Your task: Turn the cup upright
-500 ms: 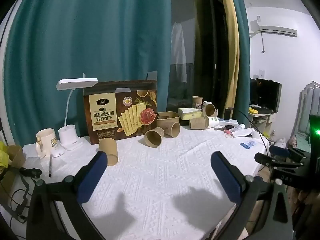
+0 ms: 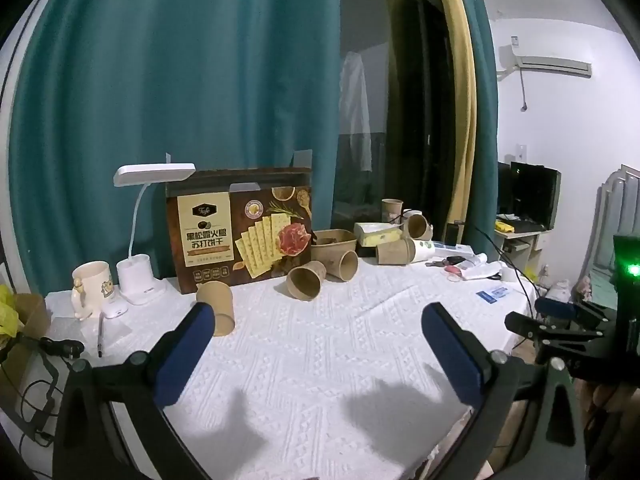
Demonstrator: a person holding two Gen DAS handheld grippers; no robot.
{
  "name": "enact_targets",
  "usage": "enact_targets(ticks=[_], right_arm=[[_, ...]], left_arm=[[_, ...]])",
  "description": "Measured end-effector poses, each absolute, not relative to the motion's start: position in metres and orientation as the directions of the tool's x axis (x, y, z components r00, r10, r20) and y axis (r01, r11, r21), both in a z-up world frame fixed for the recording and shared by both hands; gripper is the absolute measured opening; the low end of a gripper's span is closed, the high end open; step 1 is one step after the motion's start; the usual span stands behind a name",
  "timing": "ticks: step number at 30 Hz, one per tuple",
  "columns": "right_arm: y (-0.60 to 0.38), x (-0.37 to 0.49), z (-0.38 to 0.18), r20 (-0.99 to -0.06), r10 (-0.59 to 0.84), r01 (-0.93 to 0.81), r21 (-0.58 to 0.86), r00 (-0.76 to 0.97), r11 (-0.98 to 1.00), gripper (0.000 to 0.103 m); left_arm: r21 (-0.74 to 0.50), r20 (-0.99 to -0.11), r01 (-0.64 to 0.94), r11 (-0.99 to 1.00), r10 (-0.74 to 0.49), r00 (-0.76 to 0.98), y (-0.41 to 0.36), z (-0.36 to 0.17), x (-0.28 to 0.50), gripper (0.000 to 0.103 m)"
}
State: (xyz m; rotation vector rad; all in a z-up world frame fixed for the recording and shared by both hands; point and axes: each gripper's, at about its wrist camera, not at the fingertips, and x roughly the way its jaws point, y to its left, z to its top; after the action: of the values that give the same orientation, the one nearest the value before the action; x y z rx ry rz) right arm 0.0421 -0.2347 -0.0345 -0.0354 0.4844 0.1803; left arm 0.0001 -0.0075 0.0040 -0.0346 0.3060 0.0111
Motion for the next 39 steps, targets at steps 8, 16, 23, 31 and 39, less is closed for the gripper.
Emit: enact_targets(ticks=[8, 16, 23, 31, 39], right_arm=[[-0.2344, 0.0405, -0.0332, -0.466, 0.163, -0.180, 0.007, 0.870, 0.984, 0.065], [-0.2339, 0.0397, -0.0326, -0.465, 0.162, -0.179, 0.007, 0.870, 0.984, 0.065], [-0.2345, 0.0398, -0.0317, -0.466, 0.161, -0.178, 0.008, 0.870, 0.984, 0.066], [-0.2353, 0.0394, -0.0304, -0.466, 0.162, -0.178, 0.009, 0.870, 0.984, 0.066], [-0.2356, 0.0390, -0.0307, -0.465, 0.162, -0.178, 0.009, 0.870, 0.984, 0.066]], left_arm=[[-0.037, -0.299, -0.002, 0.999, -0.010, 0.954, -0.0039, 0.0100, -0.0021, 0.103], [-0.038, -0.294, 0.002, 0.999, -0.013, 0.956, -0.0036, 0.0095, -0.0031, 0.103], [-0.049, -0.291, 0.018, 0.999, -0.031, 0.956, -0.0035, 0.0099, -0.0042, 0.103], [-0.056, -0.290, 0.022, 0.998, -0.037, 0.956, -0.0041, 0.0101, -0.0041, 0.103], [-0.057, -0.287, 0.026, 0.998, -0.041, 0.957, -0.0067, 0.0102, -0.0059, 0.103]])
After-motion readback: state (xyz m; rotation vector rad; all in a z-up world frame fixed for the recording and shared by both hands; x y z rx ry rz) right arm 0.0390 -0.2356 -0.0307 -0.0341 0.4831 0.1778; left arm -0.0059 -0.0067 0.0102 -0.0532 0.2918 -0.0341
